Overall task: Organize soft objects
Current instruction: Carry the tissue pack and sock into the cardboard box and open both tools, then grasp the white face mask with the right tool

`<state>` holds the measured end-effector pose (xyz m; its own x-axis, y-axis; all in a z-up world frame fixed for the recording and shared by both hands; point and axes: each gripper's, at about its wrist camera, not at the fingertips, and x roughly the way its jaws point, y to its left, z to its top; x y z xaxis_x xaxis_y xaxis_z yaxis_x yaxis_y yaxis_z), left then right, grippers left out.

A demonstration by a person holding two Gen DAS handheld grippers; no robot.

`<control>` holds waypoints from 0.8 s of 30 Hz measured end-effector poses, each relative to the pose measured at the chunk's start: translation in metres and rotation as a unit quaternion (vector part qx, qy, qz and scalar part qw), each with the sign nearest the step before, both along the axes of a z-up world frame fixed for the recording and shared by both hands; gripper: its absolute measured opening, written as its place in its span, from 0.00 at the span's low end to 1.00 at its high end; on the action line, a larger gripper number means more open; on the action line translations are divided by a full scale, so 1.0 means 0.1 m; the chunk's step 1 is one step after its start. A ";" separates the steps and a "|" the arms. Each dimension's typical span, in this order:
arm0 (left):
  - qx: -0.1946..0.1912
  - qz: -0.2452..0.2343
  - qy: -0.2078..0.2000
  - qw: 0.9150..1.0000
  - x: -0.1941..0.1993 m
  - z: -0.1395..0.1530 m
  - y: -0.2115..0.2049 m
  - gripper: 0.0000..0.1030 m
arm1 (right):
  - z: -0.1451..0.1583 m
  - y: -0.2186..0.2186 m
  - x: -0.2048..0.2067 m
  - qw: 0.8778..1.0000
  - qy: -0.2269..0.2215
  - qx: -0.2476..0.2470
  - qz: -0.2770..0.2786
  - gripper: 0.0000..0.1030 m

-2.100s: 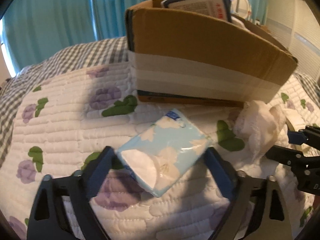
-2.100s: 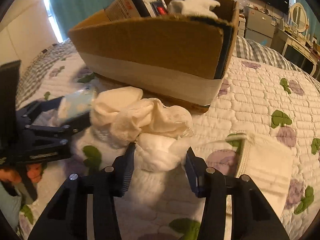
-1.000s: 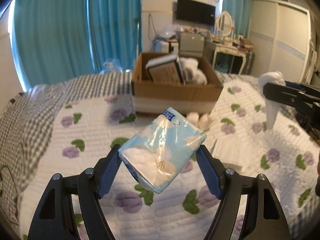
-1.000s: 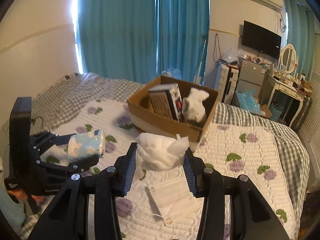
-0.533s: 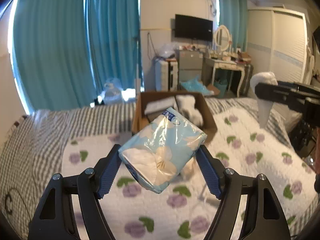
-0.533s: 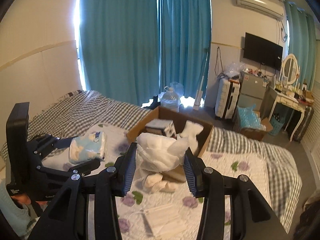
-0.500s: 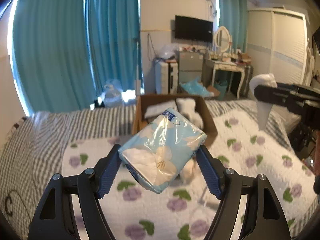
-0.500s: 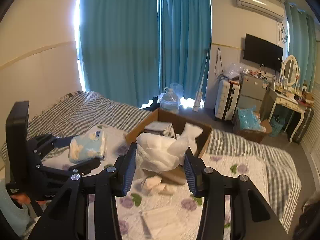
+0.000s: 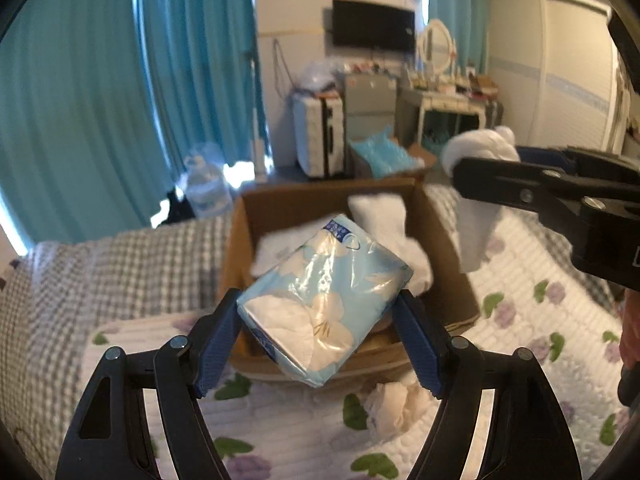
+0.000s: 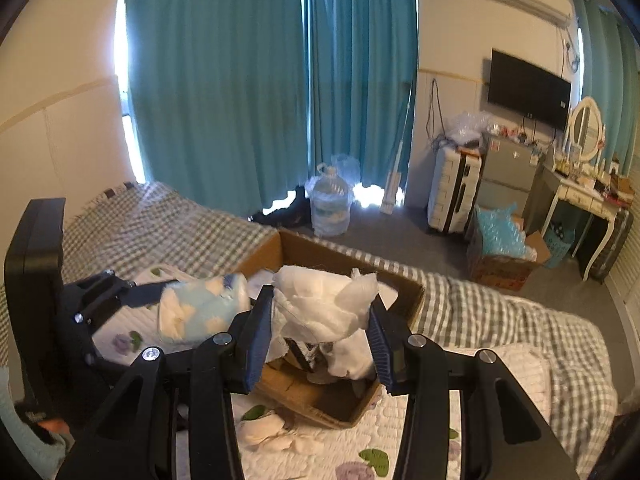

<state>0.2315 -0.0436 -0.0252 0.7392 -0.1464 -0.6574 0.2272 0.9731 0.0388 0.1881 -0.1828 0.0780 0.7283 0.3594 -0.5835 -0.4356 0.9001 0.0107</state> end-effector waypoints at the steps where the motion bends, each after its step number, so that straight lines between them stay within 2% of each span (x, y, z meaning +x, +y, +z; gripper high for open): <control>1: 0.004 0.001 0.006 1.000 0.06 -0.08 -0.03 0.72 | -0.09 0.00 0.08 1.000 0.008 -0.001 -0.001 0.42; 5: 0.008 0.002 0.025 1.000 0.29 -0.25 -0.06 0.72 | -0.49 -0.03 0.39 0.999 0.037 -0.007 -0.005 0.42; 8: 0.009 0.011 0.036 0.999 0.48 -0.34 -0.05 0.72 | -0.67 -0.04 0.55 0.999 0.048 -0.010 -0.005 0.42; 11: 0.016 0.017 0.030 0.999 0.58 -0.36 -0.04 0.72 | -0.78 -0.05 0.70 0.999 0.053 -0.011 -0.009 0.45; 12: 0.016 0.016 0.022 1.000 0.57 -0.35 -0.03 0.72 | -0.80 -0.06 0.73 0.999 0.052 -0.009 -0.011 0.48; 14: 0.016 0.017 0.012 1.000 0.54 -0.32 -0.02 0.73 | -0.83 -0.08 0.78 0.998 0.054 -0.003 -0.010 0.73; 15: 0.016 0.016 0.009 1.000 0.52 -0.31 -0.02 0.75 | -0.85 -0.08 0.78 0.999 0.054 -0.002 -0.009 0.77; 22: 0.029 0.024 -0.011 0.999 0.27 -0.14 0.04 0.76 | -0.76 -0.13 0.66 0.999 0.036 0.003 -0.031 0.80; 24: 0.029 0.024 -0.017 0.999 0.15 0.00 0.05 0.81 | -0.65 -0.15 0.57 0.999 0.029 0.003 -0.038 0.80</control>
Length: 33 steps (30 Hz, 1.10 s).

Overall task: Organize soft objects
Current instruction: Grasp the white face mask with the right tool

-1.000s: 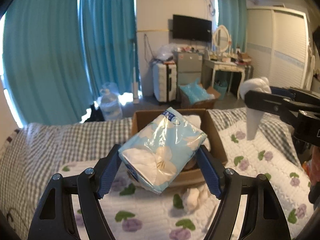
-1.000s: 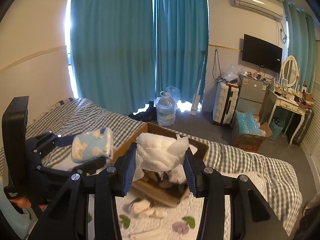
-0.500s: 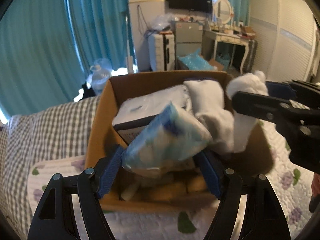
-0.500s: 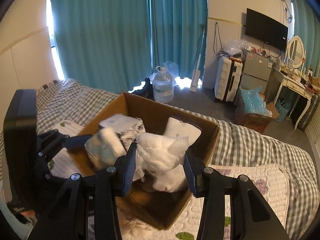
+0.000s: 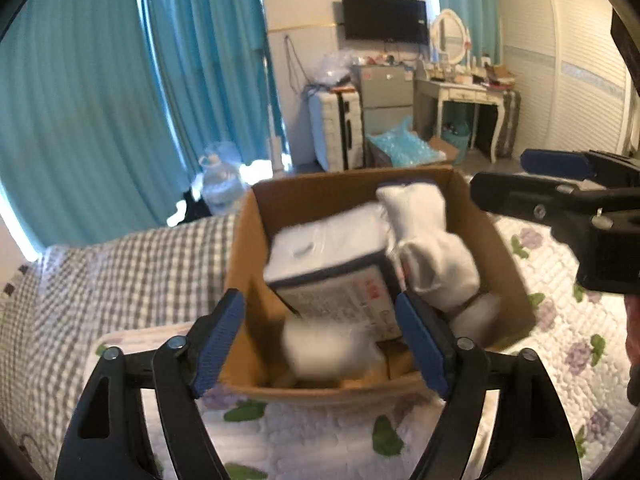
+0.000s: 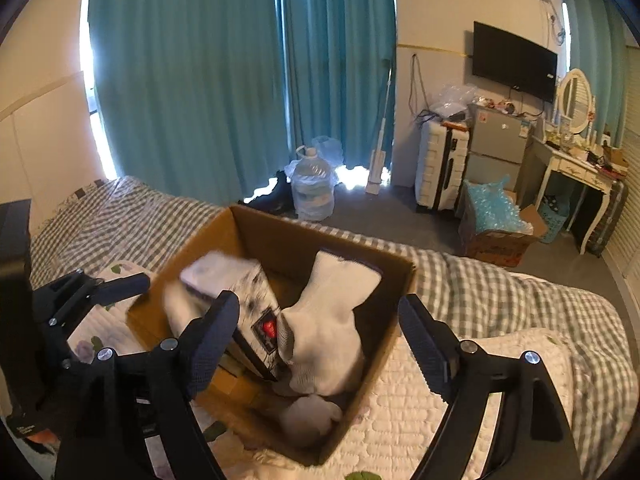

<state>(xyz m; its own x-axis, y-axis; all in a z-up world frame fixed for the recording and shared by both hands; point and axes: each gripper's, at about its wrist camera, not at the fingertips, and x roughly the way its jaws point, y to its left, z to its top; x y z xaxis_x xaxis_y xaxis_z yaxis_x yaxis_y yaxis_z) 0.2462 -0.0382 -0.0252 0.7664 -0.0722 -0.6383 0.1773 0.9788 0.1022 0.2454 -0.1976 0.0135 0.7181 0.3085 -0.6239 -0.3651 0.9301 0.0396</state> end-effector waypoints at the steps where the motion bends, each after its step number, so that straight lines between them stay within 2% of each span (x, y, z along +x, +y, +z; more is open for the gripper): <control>1: 0.001 0.000 -0.003 1.000 -0.03 0.04 0.00 0.81 | 0.08 -0.01 -0.06 1.000 -0.004 0.001 -0.003 0.81; 6: -0.007 0.001 -0.035 0.999 -0.39 0.47 0.07 0.81 | 0.51 -0.06 -0.41 0.999 -0.032 -0.005 -0.013 0.84; 12: -0.013 -0.004 -0.084 0.996 -1.00 1.01 0.13 0.82 | 1.15 -0.20 -1.00 0.997 -0.078 -0.014 -0.025 0.94; 14: -0.016 -0.007 -0.100 0.995 -1.20 1.14 0.16 0.88 | 1.31 -0.25 -1.23 0.995 -0.090 -0.016 -0.028 1.00; 16: -0.020 -0.013 -0.120 0.993 -1.41 1.25 0.20 0.97 | 1.44 -0.26 -1.44 0.995 -0.097 -0.018 -0.028 1.00; 18: -0.028 -0.016 -0.139 0.990 -1.62 1.36 0.24 1.00 | 1.51 -0.27 -1.64 0.994 -0.099 -0.028 -0.024 1.00; 22: -0.027 -0.017 -0.149 0.988 -1.92 1.43 0.27 1.00 | 1.53 -0.23 -1.95 0.995 -0.087 -0.055 -0.017 1.00; 26: -0.023 -0.009 -0.147 0.989 -2.11 1.36 0.30 1.00 | 1.46 -0.22 -2.20 0.995 -0.082 -0.060 -0.011 1.00; 30: -0.039 0.016 -0.127 0.991 -2.16 1.08 0.38 1.00 | 1.26 -0.19 -2.37 0.996 -0.066 -0.063 -0.010 1.00; 33: -0.054 0.028 -0.109 0.992 -2.17 0.80 0.41 1.00 | 0.94 -0.16 -2.40 0.997 -0.045 -0.067 -0.012 1.00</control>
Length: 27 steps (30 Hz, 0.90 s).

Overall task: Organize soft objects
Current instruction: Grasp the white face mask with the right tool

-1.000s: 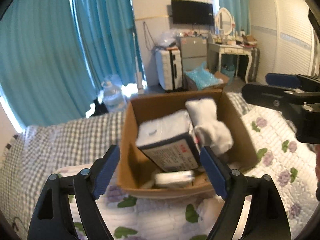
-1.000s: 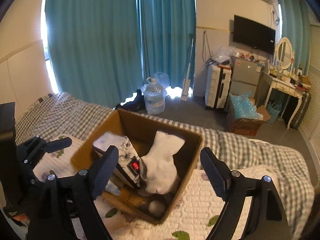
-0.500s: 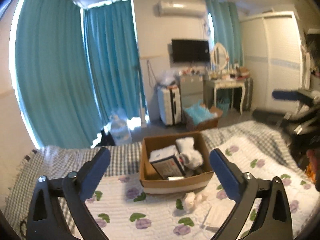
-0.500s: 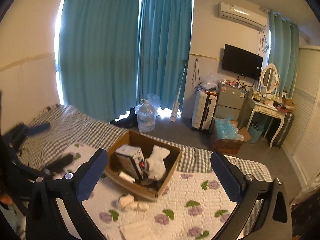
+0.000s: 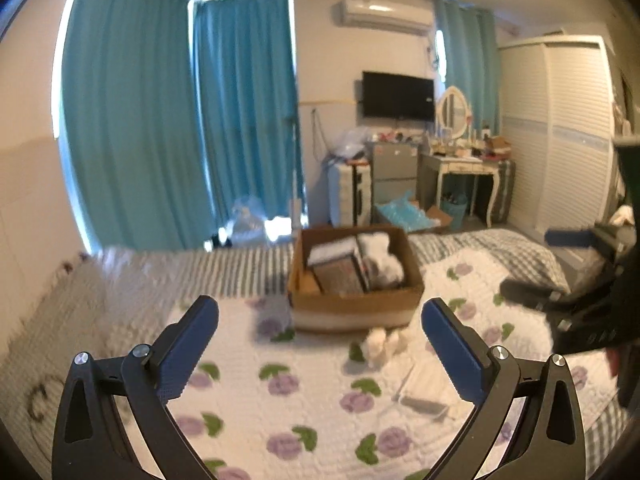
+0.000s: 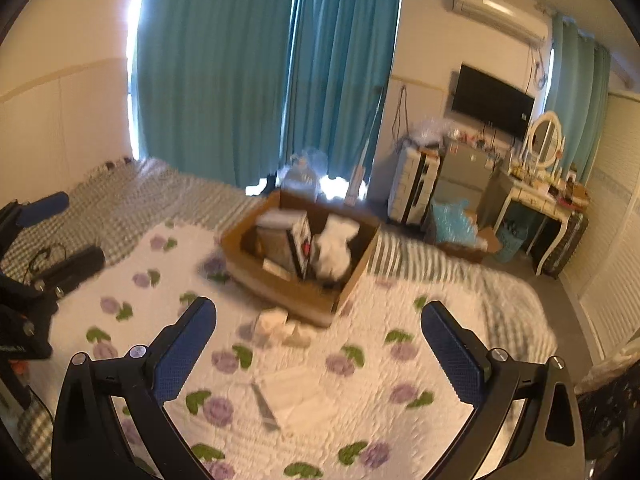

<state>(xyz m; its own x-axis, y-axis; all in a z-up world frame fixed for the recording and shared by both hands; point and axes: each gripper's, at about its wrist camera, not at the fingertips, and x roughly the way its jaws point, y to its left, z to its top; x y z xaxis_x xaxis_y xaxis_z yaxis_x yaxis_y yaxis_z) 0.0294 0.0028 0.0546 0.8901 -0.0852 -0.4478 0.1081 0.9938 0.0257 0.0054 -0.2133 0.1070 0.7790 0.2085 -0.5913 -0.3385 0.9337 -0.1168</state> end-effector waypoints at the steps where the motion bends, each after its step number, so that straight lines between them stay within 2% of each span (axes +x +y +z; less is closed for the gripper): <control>1: -0.014 0.003 0.012 1.000 0.04 -0.14 0.03 1.00 | -0.16 0.02 0.01 1.000 0.012 -0.001 0.000 1.00; 6: -0.037 0.029 0.042 0.998 0.17 -0.70 0.05 1.00 | -0.92 0.06 0.18 0.997 0.079 0.005 -0.009 1.00; 11: -0.031 0.038 0.079 0.996 0.23 -1.18 0.04 1.00 | -1.59 0.05 0.41 0.990 0.133 0.015 -0.035 1.00; 16: -0.023 0.038 0.121 0.992 0.31 -1.55 0.02 1.00 | -2.15 0.08 0.54 0.985 0.167 -0.006 -0.045 0.98; 24: -0.011 0.037 0.150 0.988 0.36 -1.75 0.02 1.00 | -2.64 0.08 0.71 0.975 0.218 -0.012 -0.050 0.96; 27: -0.005 0.037 0.151 0.988 0.34 -1.74 0.00 1.00 | -2.69 0.05 0.73 0.973 0.223 -0.006 -0.052 0.87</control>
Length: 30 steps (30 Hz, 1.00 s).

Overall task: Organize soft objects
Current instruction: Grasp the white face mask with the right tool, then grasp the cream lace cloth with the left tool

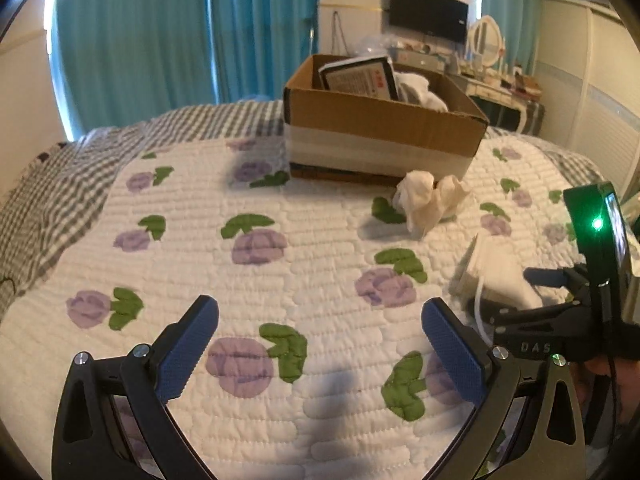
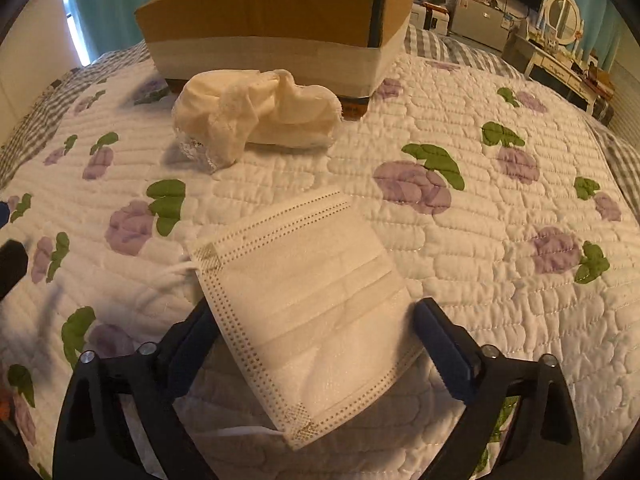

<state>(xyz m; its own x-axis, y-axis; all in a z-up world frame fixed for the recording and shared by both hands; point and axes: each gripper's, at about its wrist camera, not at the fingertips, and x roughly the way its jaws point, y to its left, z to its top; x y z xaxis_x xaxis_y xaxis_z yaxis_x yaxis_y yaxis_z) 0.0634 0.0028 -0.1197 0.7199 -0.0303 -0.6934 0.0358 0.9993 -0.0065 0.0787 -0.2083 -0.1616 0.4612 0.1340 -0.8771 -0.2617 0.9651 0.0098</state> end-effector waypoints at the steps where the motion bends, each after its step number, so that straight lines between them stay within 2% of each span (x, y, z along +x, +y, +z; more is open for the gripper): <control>1: 0.000 0.000 -0.001 1.000 -0.01 0.01 -0.01 1.00 | 0.01 -0.02 0.00 1.000 -0.001 0.002 -0.002 0.81; 3: 0.002 0.000 -0.005 1.000 -0.02 0.02 -0.02 1.00 | 0.02 -0.06 -0.02 1.000 -0.006 0.005 -0.009 0.60; 4: 0.007 0.001 -0.009 1.000 -0.04 0.04 -0.04 1.00 | 0.04 -0.07 -0.04 1.000 -0.011 0.004 -0.013 0.43; 5: 0.010 0.001 -0.010 1.000 -0.05 0.04 -0.06 1.00 | 0.07 -0.09 -0.05 1.000 -0.020 0.001 -0.018 0.33; 6: 0.012 -0.001 -0.011 1.000 -0.05 0.05 -0.07 1.00 | 0.09 -0.10 -0.07 0.999 -0.026 0.003 -0.020 0.30; 7: 0.012 -0.002 -0.011 1.000 -0.06 0.06 -0.08 1.00 | 0.11 -0.11 -0.08 0.999 -0.029 0.006 -0.021 0.15; 8: 0.012 -0.005 -0.012 1.000 -0.08 0.08 -0.10 1.00 | 0.13 -0.12 -0.11 0.999 -0.035 0.007 -0.023 0.10; 15: -0.003 -0.018 -0.024 1.000 0.01 0.34 -0.23 1.00 | 0.54 -0.15 -0.23 0.997 -0.076 0.023 -0.011 0.08; 22: -0.017 -0.022 -0.035 0.999 0.37 0.53 -0.44 1.00 | 1.13 -0.21 0.00 0.993 -0.114 0.029 0.015 0.08; 26: -0.016 -0.021 -0.024 0.999 0.66 0.44 -0.60 1.00 | 1.28 -0.24 0.25 0.992 -0.123 0.008 0.028 0.08; 30: -0.020 -0.030 0.002 0.999 0.97 0.18 -0.72 0.99 | 1.23 -0.26 0.51 0.992 -0.119 -0.006 0.034 0.08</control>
